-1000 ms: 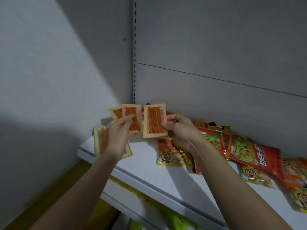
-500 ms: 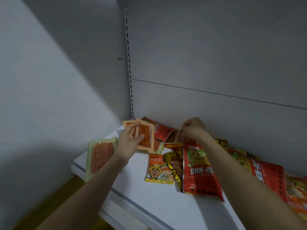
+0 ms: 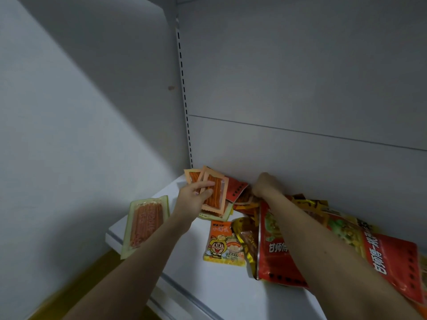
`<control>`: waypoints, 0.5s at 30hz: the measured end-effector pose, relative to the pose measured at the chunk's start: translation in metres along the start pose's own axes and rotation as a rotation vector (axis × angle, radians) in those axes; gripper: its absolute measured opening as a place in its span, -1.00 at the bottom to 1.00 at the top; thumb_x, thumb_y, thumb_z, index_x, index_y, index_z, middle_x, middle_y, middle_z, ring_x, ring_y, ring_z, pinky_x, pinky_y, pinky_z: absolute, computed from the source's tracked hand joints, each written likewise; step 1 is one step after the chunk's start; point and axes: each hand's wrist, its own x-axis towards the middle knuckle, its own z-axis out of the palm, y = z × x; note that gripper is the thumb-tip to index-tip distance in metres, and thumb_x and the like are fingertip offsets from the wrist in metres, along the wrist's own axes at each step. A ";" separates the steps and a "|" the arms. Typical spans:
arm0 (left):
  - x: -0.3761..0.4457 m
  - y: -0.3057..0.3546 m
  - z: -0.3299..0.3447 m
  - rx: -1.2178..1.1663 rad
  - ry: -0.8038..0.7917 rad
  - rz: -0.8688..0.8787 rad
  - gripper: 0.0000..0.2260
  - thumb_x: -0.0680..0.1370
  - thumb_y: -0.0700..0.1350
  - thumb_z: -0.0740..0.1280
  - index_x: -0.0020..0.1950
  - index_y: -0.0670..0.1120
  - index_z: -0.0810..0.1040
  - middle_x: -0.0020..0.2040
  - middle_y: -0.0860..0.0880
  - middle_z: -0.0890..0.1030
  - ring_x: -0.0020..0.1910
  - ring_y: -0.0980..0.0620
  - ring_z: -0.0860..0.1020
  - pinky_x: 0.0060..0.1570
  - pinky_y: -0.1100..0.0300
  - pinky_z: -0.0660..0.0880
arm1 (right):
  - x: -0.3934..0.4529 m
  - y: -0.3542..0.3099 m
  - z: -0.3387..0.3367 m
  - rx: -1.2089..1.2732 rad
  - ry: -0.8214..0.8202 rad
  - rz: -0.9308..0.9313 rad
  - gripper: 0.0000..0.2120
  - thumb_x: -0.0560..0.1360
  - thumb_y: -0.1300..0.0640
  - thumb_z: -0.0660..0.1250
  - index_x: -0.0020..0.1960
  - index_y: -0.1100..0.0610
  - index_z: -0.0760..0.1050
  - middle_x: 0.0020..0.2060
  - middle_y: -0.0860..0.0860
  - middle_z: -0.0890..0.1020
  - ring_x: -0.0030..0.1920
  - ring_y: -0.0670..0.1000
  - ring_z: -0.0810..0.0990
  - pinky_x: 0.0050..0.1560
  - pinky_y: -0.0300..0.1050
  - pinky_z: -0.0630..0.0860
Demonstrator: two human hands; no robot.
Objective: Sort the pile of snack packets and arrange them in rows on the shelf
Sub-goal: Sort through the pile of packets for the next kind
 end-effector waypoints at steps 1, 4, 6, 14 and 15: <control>0.001 -0.001 0.002 -0.001 -0.010 -0.003 -0.82 0.61 -0.31 0.33 0.09 -0.10 0.67 0.08 -0.03 0.65 -0.13 0.07 0.69 -0.15 0.26 0.63 | 0.000 0.001 0.000 0.000 -0.015 -0.006 -0.86 0.52 0.19 0.32 0.07 0.20 0.51 0.15 0.18 0.60 0.16 0.22 0.59 0.02 -0.02 0.53; 0.002 -0.003 0.004 0.002 -0.025 -0.020 -0.80 0.62 -0.30 0.32 0.08 -0.05 0.67 0.12 -0.05 0.64 -0.01 -0.06 0.68 -0.07 0.18 0.65 | 0.005 0.004 -0.002 0.007 -0.060 -0.016 -0.89 0.51 0.18 0.35 -0.14 0.20 0.45 0.06 0.18 0.64 0.05 0.20 0.63 -0.09 -0.07 0.53; 0.003 -0.003 0.004 0.000 -0.029 -0.020 -0.80 0.62 -0.30 0.31 0.09 -0.07 0.67 0.15 -0.08 0.64 0.03 -0.11 0.68 -0.03 0.13 0.65 | 0.004 0.005 -0.009 0.001 -0.107 -0.023 -0.83 0.53 0.18 0.36 -0.20 0.23 0.45 0.02 0.19 0.64 0.00 0.18 0.63 -0.12 -0.08 0.52; 0.008 -0.005 0.005 -0.005 -0.042 -0.018 -0.79 0.64 -0.29 0.29 0.08 -0.05 0.67 0.17 -0.12 0.65 0.05 -0.11 0.68 -0.07 0.18 0.64 | -0.015 0.018 -0.042 -0.048 -0.183 0.012 -0.79 0.43 0.36 0.39 -0.32 0.25 0.41 -0.27 0.16 0.52 -0.27 0.14 0.56 -0.45 -0.14 0.42; 0.007 -0.005 0.007 -0.005 -0.048 -0.021 -0.78 0.64 -0.29 0.29 0.07 -0.04 0.68 0.17 -0.11 0.66 0.05 -0.09 0.68 -0.07 0.20 0.63 | -0.015 0.023 -0.042 0.016 -0.129 0.025 -0.85 0.39 0.38 0.38 -0.31 0.29 0.44 -0.30 0.19 0.53 -0.31 0.14 0.55 -0.49 -0.18 0.38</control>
